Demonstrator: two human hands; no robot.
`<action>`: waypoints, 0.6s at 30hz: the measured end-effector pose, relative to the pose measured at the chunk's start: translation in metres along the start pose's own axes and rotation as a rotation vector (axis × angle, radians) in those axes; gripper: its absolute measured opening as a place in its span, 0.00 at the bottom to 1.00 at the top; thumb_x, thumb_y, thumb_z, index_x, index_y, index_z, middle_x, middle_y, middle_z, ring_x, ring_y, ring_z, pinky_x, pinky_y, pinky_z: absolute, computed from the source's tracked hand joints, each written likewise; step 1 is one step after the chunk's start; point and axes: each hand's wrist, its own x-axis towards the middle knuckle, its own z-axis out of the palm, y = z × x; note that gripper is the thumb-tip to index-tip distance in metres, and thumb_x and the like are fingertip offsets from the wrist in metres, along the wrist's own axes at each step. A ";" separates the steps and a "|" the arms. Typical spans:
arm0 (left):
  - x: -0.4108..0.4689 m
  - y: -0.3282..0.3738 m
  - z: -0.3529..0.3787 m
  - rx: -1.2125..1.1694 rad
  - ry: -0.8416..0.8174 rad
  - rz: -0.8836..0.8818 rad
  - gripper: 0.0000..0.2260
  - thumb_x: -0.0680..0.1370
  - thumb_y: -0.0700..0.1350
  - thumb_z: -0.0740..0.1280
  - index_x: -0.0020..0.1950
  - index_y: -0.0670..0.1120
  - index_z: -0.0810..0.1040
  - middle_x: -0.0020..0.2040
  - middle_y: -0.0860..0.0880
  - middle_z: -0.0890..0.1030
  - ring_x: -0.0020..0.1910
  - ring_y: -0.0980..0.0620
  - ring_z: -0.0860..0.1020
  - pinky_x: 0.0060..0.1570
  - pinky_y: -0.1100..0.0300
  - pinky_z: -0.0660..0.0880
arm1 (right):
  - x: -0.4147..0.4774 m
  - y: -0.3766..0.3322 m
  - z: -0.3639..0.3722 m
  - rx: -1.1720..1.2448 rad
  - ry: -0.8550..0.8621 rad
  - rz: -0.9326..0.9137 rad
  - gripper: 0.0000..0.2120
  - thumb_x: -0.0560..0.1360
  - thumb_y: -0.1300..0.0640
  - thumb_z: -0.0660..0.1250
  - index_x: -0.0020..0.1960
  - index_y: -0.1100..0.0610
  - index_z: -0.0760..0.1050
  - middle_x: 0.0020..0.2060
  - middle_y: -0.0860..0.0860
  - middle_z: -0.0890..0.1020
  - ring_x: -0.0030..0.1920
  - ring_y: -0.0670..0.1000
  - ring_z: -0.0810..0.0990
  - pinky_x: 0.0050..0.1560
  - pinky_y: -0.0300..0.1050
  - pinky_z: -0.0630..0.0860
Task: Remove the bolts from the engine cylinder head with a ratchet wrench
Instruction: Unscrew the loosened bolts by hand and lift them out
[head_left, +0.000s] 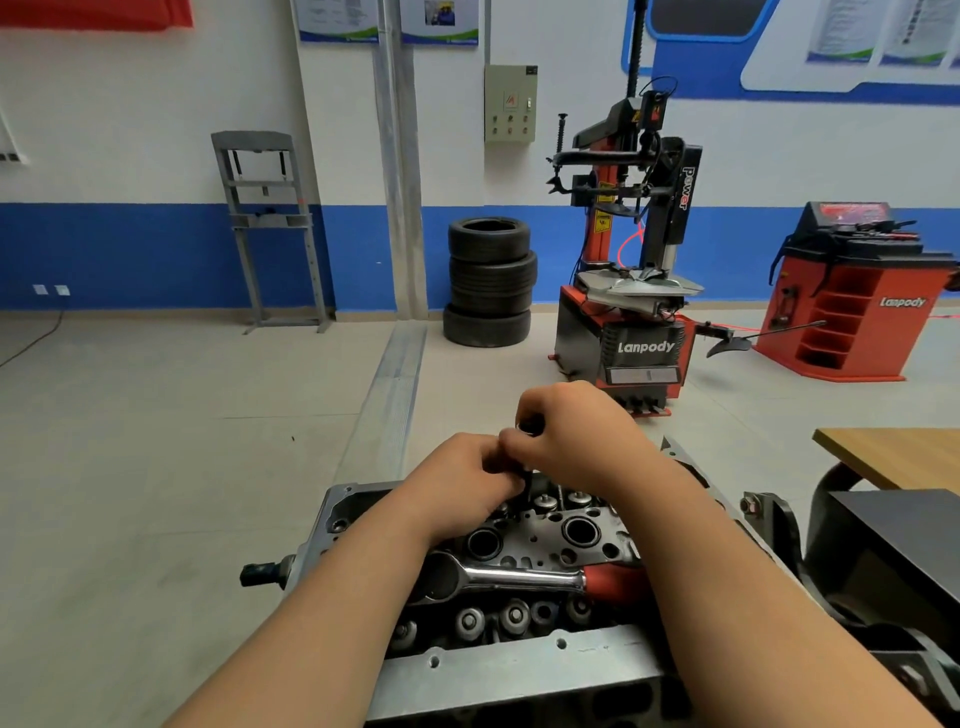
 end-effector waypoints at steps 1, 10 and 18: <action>0.000 0.000 0.000 -0.001 0.005 -0.003 0.06 0.75 0.39 0.66 0.48 0.47 0.82 0.46 0.43 0.84 0.42 0.51 0.78 0.51 0.47 0.77 | 0.001 0.001 -0.001 0.000 -0.006 -0.001 0.08 0.71 0.46 0.65 0.38 0.49 0.73 0.33 0.46 0.77 0.36 0.48 0.74 0.33 0.41 0.70; 0.005 -0.006 -0.007 0.031 -0.080 0.053 0.04 0.74 0.41 0.68 0.47 0.46 0.82 0.44 0.43 0.83 0.42 0.48 0.79 0.54 0.45 0.75 | -0.004 0.002 -0.009 0.019 -0.127 -0.139 0.09 0.73 0.50 0.63 0.46 0.50 0.81 0.39 0.46 0.81 0.40 0.47 0.77 0.39 0.44 0.75; 0.010 -0.010 -0.006 0.032 -0.067 0.083 0.02 0.75 0.46 0.71 0.44 0.52 0.83 0.39 0.52 0.84 0.39 0.58 0.79 0.44 0.63 0.74 | -0.002 -0.005 -0.007 -0.092 -0.009 0.052 0.20 0.73 0.36 0.62 0.43 0.53 0.77 0.35 0.49 0.78 0.37 0.49 0.77 0.36 0.45 0.76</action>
